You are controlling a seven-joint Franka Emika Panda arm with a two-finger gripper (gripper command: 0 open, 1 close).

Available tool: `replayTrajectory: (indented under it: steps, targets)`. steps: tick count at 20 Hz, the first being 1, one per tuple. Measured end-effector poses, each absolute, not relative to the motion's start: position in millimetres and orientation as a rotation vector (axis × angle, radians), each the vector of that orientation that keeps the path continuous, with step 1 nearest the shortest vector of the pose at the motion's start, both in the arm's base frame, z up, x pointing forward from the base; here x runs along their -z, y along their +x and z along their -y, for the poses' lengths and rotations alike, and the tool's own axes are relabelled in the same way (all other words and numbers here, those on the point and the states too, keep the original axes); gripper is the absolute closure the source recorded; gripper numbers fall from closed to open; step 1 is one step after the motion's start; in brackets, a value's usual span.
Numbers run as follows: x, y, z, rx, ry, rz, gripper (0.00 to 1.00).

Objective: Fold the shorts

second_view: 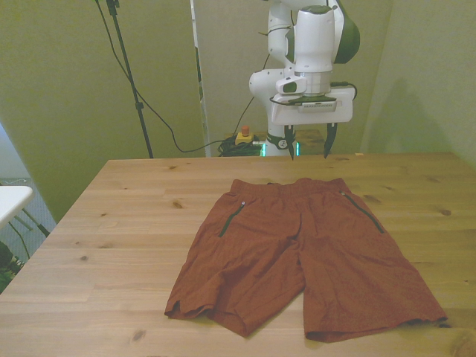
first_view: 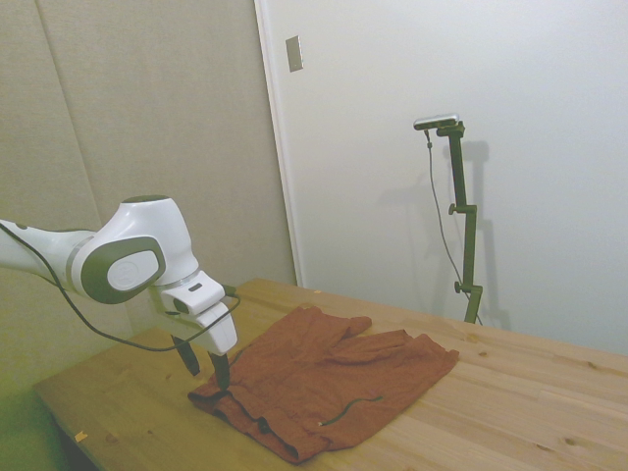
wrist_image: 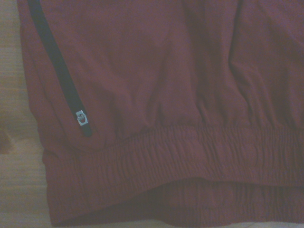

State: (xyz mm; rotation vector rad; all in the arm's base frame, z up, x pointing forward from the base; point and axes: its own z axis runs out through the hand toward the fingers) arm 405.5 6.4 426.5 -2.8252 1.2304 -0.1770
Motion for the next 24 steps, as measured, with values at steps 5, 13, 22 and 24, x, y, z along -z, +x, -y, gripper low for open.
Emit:
replayTrajectory:
  steps: [5,13,22,24]
  targets:
    - [-431.2,412.7,-27.5,0.3,-2.955,-1.206,0.0]
    - [-415.9,403.4,-149.0,0.788,-3.315,-0.982,0.0]
    - [-356.6,399.1,-222.7,1.002,-3.546,-0.857,0.0]
    - [-347.0,400.5,-230.7,1.01,-3.561,-0.873,0.0]
